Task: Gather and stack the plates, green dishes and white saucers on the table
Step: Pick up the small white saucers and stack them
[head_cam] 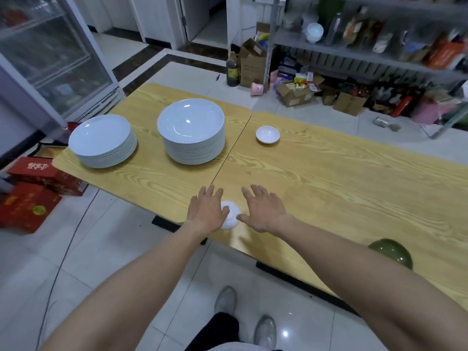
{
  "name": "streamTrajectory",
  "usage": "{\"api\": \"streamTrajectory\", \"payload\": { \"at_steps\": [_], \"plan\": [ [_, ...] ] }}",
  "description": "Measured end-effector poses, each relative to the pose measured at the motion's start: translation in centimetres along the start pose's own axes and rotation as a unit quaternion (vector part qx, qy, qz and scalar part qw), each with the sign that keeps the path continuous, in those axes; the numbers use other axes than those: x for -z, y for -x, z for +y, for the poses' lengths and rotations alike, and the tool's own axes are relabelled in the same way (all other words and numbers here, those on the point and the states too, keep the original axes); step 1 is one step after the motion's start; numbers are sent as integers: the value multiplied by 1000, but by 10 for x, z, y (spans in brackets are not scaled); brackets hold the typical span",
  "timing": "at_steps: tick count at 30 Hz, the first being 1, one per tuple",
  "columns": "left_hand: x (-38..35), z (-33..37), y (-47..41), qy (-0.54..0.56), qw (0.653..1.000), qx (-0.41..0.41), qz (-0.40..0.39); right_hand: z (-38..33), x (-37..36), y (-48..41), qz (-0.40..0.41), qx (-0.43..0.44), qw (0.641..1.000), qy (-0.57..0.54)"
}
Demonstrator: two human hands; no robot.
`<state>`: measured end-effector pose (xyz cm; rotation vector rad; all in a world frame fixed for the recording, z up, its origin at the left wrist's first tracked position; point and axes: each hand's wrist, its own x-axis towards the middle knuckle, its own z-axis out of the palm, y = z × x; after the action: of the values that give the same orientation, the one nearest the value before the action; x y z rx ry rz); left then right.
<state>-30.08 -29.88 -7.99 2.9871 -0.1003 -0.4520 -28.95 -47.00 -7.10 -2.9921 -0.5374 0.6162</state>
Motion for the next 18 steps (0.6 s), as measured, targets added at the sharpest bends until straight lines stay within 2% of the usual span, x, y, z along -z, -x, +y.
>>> {"api": "streamTrajectory", "payload": {
  "at_steps": [2,4,6,9,10,12,15,18],
  "plan": [
    [-8,-7,-6,51,998,24,-13,-4,-8,-9,-15,-36,996,-85],
    [-17,-13,-13,141,987,72,-23,-8,-16,-18,-34,-93,973,-210],
    [-24,-19,-22,255,956,137,-50,-12,-23,-28,-56,-166,925,-337],
    [-36,-25,-34,405,879,227,-107,-17,-38,-40,-76,-257,837,-477],
    [-39,-26,-37,425,865,243,-113,-18,-43,-44,-81,-274,819,-498],
    [-49,-28,-43,426,859,261,-111,-21,-54,-51,-84,-295,799,-517],
    [-59,-27,-47,438,844,297,-91,-30,-64,-61,-47,-317,792,-520],
    [-61,-28,-54,493,804,316,-98,-35,-65,-71,-27,-330,776,-537]
  ]
}}
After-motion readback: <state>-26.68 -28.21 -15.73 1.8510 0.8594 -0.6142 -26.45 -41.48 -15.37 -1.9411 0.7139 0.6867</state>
